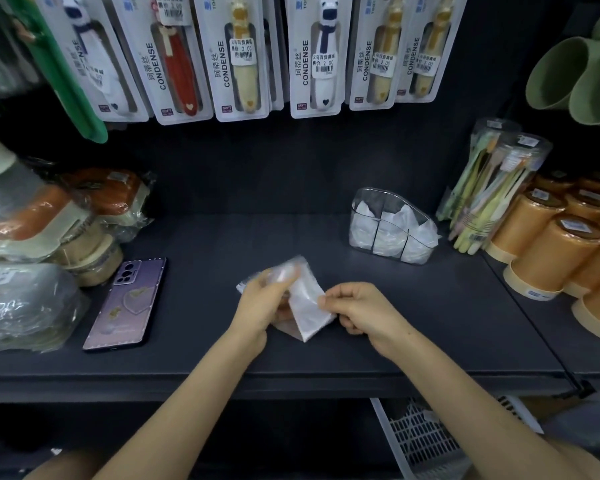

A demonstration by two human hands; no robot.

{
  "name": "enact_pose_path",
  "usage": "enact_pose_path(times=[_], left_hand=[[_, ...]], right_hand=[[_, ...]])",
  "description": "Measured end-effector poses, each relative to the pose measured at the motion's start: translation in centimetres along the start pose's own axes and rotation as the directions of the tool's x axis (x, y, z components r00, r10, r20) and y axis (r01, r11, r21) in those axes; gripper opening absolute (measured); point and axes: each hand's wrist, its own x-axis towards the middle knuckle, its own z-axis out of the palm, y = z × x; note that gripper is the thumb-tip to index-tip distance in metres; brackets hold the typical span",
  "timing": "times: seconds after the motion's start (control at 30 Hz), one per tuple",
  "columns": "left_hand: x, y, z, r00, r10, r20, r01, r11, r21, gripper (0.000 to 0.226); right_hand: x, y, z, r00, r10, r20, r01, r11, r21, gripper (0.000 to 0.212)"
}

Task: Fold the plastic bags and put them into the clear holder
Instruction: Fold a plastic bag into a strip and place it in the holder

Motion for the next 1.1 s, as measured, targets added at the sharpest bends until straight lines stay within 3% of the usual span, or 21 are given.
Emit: enact_pose_path(times=[0.1,0.27,0.33,0.43,0.57,0.63,0.7,0.77,0.83,0.87,0.9,0.97,1.1], left_hand=[[0.6,0.3,-0.7,0.999,-0.012,-0.042,0.009,0.998,-0.068,0.019],[1.3,-0.5,-1.5,0.99,0.053,-0.134,-0.041,0.995,0.09,0.006],[1.4,-0.4,-1.8,0.991,0.016,-0.13,-0.005,0.996,0.084,0.01],[1.6,0.5,-2.7,0.992,-0.09,-0.093,0.085,0.995,-0.058,0.021],[1.9,1.2,-3.8,0.985,-0.101,-0.141,0.092,0.994,-0.067,0.027],[2.1,1.2,-4.0,0.98,-0.084,-0.178,0.086,0.996,0.004,0.028],[2.4,0.8,-4.0,0.965,0.073,-0.253,-0.011,0.971,0.238,0.027],[2.1,0.2,-3.9,0.876,0.427,-0.224,-0.223,0.771,0.597,0.02],[1.6,-0.4,-3.7,0.72,0.693,0.052,-0.454,0.413,0.79,0.018],[1.6,-0.9,-3.6,0.679,0.703,0.21,-0.534,0.277,0.799,0.024],[1.4,-1.3,-3.5,0.683,0.644,0.343,-0.591,0.213,0.778,0.035],[1.2,-1.8,-3.2,0.737,0.447,0.507,-0.639,0.219,0.737,0.058],[1.3,-2.9,-2.4,0.8,0.283,0.53,-0.579,0.131,0.805,0.083]], right_hand=[[-0.1,-0.1,-0.8,0.999,0.003,0.042,0.002,0.993,-0.122,0.008],[0.1,-0.1,-1.9,0.997,-0.038,0.073,0.064,0.916,-0.395,0.009],[0.2,0.0,-2.0,0.996,-0.036,0.081,0.07,0.877,-0.475,0.009],[0.2,0.0,-2.1,0.996,-0.03,0.084,0.07,0.842,-0.534,0.007],[0.2,-0.2,-2.4,0.995,-0.03,0.098,0.081,0.817,-0.571,0.006],[0.3,-0.3,-2.5,0.995,-0.023,0.098,0.075,0.817,-0.572,0.006],[0.4,-0.5,-2.5,0.995,-0.022,0.098,0.076,0.803,-0.59,0.007],[0.5,-0.6,-2.6,0.994,-0.028,0.106,0.088,0.785,-0.614,0.006],[0.7,-0.7,-2.7,0.993,-0.03,0.118,0.099,0.772,-0.628,0.006],[0.8,-0.7,-2.7,0.992,-0.029,0.125,0.102,0.767,-0.633,0.007],[0.9,-0.8,-2.8,0.991,-0.03,0.131,0.107,0.763,-0.638,0.009],[1.0,-0.9,-2.7,0.989,-0.034,0.142,0.118,0.759,-0.64,0.012],[1.4,-1.1,-3.0,0.987,-0.023,0.158,0.122,0.747,-0.653,0.011]])
